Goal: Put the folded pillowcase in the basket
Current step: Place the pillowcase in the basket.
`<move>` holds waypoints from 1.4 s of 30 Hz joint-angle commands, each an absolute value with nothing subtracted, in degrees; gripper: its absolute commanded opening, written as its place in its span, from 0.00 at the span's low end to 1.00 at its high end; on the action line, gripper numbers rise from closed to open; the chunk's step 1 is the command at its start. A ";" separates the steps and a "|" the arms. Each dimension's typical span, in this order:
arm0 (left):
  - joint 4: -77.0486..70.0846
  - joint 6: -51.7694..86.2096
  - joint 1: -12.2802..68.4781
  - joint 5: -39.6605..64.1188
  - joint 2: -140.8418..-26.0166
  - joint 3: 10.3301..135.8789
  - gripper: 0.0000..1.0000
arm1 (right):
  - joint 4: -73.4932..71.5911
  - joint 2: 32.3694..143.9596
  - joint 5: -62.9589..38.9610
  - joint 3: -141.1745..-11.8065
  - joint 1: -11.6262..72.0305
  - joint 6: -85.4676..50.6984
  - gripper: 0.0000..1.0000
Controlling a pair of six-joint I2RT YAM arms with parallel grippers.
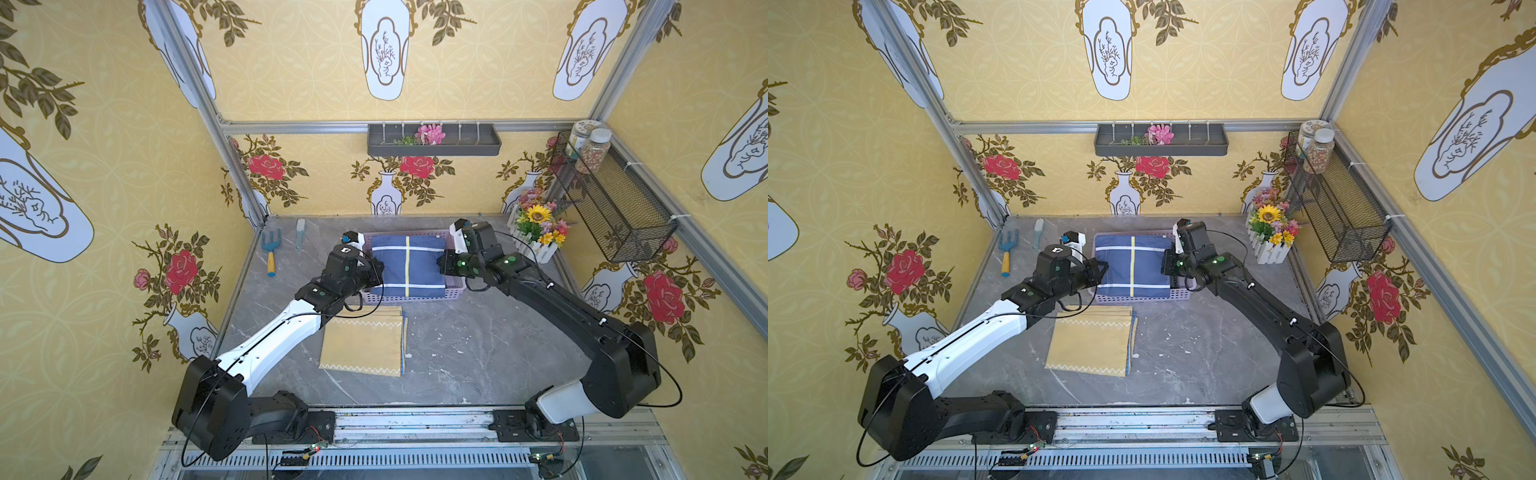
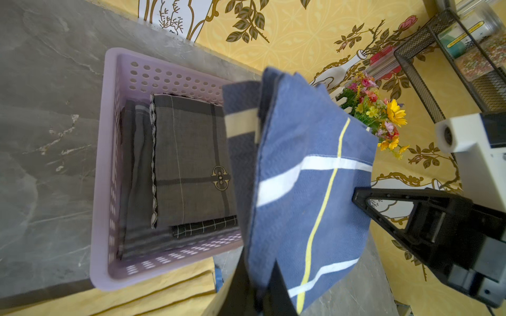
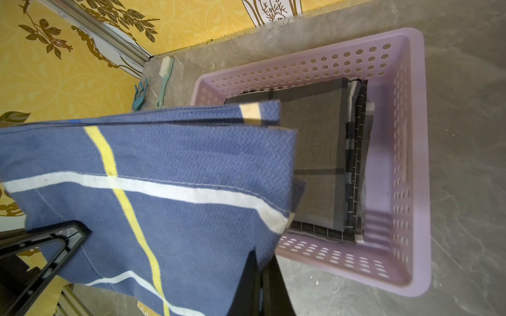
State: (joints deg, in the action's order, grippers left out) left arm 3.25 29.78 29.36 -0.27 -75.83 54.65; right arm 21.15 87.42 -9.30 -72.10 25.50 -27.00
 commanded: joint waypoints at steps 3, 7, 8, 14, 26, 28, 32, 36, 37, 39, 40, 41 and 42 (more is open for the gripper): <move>-1.48 26.69 26.55 2.07 -80.69 56.64 0.00 | 18.43 92.80 -9.28 -75.37 23.16 -25.83 0.00; -3.11 26.42 22.83 4.85 -85.90 58.68 0.00 | 16.68 97.27 -10.89 -78.00 21.78 -26.15 0.00; -3.29 26.41 22.32 5.46 -87.25 59.45 0.00 | 16.46 98.45 -11.24 -78.68 21.50 -26.25 0.00; -4.48 25.88 20.93 7.72 -94.23 62.49 0.00 | 15.38 104.27 -12.90 -81.86 20.06 -26.46 0.00; -6.54 27.18 20.68 11.09 -102.05 64.49 0.00 | 14.94 110.17 -14.64 -83.95 17.65 -26.78 0.00; -6.85 27.27 20.74 11.42 -102.71 64.65 0.00 | 14.90 110.69 -14.77 -84.09 17.58 -26.73 0.00; -6.81 27.42 20.69 11.77 -103.49 65.17 0.00 | 14.94 111.18 -15.07 -84.20 17.39 -26.97 0.00; -6.34 27.30 20.67 11.78 -103.54 65.91 0.36 | 15.07 111.05 -15.38 -84.30 17.40 -26.98 0.11; -5.97 27.21 20.73 11.87 -103.40 66.22 0.55 | 15.20 110.89 -15.46 -84.30 17.34 -27.15 0.26; -4.95 27.12 20.74 11.46 -102.90 66.62 0.80 | 15.47 110.21 -15.34 -84.24 17.39 -27.38 0.59; -4.71 27.08 20.71 11.06 -102.33 66.62 0.94 | 15.55 109.73 -15.29 -84.16 17.32 -27.35 0.64; -4.44 27.04 20.66 10.61 -101.70 66.62 1.00 | 15.70 109.29 -15.29 -83.95 17.36 -27.32 0.67; -4.06 26.87 20.57 10.11 -100.83 66.54 1.00 | 15.94 108.63 -15.21 -83.70 17.35 -27.18 0.72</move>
